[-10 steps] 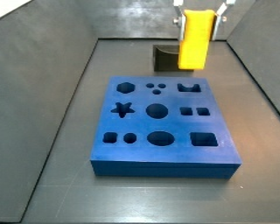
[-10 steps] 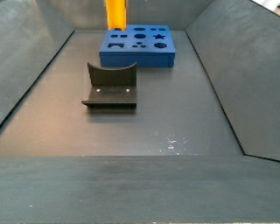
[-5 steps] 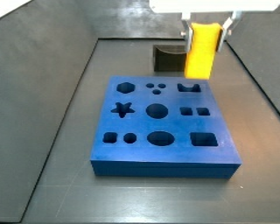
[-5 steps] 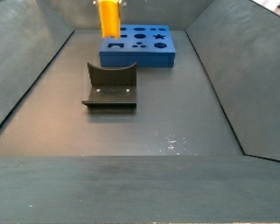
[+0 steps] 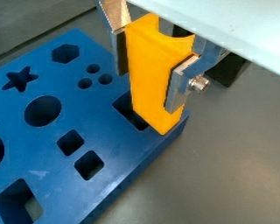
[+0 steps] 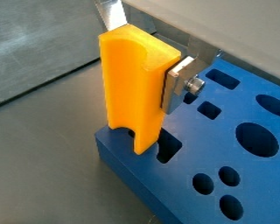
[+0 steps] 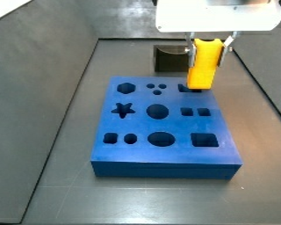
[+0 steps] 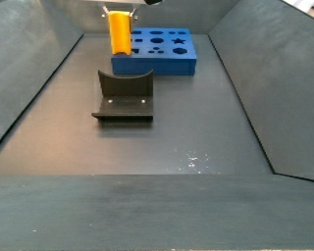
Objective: Pick up the arch object. Move up. Place the arch object on the fixture. Regrasp the arch object. Rotate the arch object. Move to above the board. Insert the arch object.
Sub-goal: Insert the arch object.
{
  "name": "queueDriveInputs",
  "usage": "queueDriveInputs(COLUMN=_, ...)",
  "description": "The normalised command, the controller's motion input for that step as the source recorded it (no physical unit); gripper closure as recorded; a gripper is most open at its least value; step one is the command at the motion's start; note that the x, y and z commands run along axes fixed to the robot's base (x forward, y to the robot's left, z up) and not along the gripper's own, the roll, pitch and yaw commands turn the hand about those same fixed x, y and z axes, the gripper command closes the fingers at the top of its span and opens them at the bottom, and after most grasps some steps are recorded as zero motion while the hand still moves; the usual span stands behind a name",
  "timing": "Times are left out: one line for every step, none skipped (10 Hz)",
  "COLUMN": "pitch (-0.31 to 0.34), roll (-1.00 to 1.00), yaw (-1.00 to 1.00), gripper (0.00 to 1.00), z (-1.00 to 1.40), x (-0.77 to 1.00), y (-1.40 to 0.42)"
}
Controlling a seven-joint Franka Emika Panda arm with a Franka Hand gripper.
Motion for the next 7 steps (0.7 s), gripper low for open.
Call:
queueDriveInputs(pitch=-0.174, roll=0.01, yaw=0.41, gripper=1.0, z=-0.17, x=-0.31, y=-0.31)
queueDriveInputs(pitch=-0.18, roll=0.09, yaw=0.39, gripper=1.0, z=-0.16, x=-0.41, y=-0.43)
queueDriveInputs(pitch=-0.163, roll=0.08, yaw=0.31, gripper=1.0, z=-0.17, x=-0.29, y=-0.44)
queueDriveInputs(pitch=-0.116, roll=0.01, yaw=0.06, gripper=1.0, z=-0.26, x=-0.15, y=-0.13)
queueDriveInputs(pitch=-0.02, roll=0.0, yaw=0.0, gripper=1.0, z=-0.32, x=0.0, y=0.03)
queueDriveInputs(pitch=0.0, roll=0.0, yaw=-0.23, gripper=1.0, z=-0.37, x=0.0, y=0.13)
queueDriveInputs(pitch=0.004, roll=-0.01, yaw=-0.32, gripper=1.0, z=-0.31, x=0.0, y=0.21)
